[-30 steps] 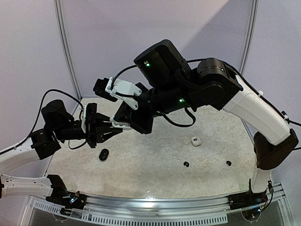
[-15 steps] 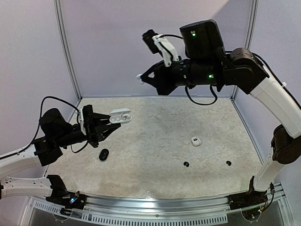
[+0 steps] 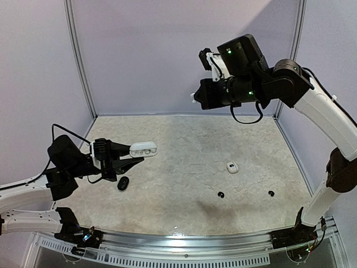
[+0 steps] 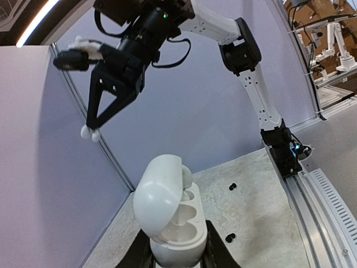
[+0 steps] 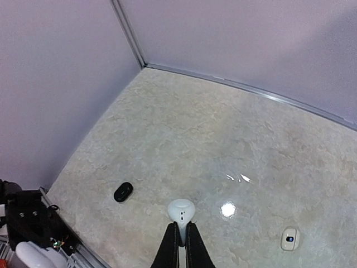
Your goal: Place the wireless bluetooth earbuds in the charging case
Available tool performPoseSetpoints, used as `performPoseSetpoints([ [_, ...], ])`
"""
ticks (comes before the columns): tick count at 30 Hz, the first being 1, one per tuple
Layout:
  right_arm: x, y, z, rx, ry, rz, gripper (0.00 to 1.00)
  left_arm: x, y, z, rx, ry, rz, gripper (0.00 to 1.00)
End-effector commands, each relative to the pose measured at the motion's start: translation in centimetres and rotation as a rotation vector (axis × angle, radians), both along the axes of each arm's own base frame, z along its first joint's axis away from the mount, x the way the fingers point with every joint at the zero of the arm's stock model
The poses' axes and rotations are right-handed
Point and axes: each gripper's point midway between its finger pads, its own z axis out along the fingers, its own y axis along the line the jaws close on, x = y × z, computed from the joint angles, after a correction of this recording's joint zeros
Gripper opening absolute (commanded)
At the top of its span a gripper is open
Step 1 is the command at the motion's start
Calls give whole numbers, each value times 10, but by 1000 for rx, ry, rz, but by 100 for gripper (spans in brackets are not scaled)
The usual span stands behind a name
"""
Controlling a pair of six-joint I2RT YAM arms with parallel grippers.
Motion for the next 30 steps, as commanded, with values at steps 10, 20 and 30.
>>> performPoseSetpoints([
  [10,13,-32,-75,-115,212,-204,0,-9,-4,2,-54,193,-89,0],
  [20,3,-61,-177,-335,452,-304,0,-2,-1,0,-67,298,-62,0],
  [30,-26,-83,-321,-661,722,-309,0,9,4,-12,-42,369,-15,0],
])
